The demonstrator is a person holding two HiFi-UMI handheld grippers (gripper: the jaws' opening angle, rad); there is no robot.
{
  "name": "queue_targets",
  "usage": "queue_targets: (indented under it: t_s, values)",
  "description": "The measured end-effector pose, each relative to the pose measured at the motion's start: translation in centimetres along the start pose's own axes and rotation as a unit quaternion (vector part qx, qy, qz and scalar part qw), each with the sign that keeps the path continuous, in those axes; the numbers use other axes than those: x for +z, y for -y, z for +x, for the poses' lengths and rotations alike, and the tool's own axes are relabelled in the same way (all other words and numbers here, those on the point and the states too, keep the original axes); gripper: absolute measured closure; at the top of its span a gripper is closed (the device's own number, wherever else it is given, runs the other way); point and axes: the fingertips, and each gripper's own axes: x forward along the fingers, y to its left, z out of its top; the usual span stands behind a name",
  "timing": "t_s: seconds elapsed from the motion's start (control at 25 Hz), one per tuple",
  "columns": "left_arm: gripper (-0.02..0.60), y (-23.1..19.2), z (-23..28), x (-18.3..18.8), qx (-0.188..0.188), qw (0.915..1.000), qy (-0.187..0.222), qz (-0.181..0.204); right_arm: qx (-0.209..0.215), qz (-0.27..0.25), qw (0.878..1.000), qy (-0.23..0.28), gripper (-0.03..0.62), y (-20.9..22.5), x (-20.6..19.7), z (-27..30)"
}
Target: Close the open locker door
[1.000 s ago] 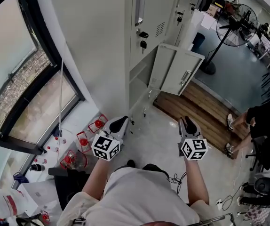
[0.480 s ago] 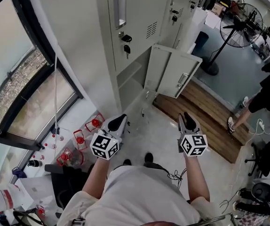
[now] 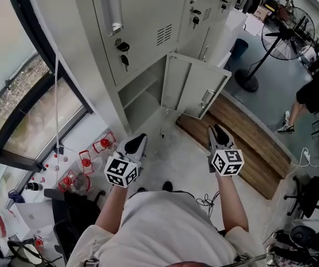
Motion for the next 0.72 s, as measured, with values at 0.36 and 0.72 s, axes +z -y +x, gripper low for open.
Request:
queue_targets:
  t_s: [0.36,0.72]
  values:
    - [0.566,-0.1,2.6,-0.2,0.035,0.9994,0.0,0.003,0.021,-0.005,1.0,0.002,0.494,4.2,0.8,4.2]
    - [0.566,-0.5,3.9,-0.8,0.067,0.9977,-0.007,-0.001,0.031,-0.011,0.999,0.003,0.493,8.1,2.2,8.8]
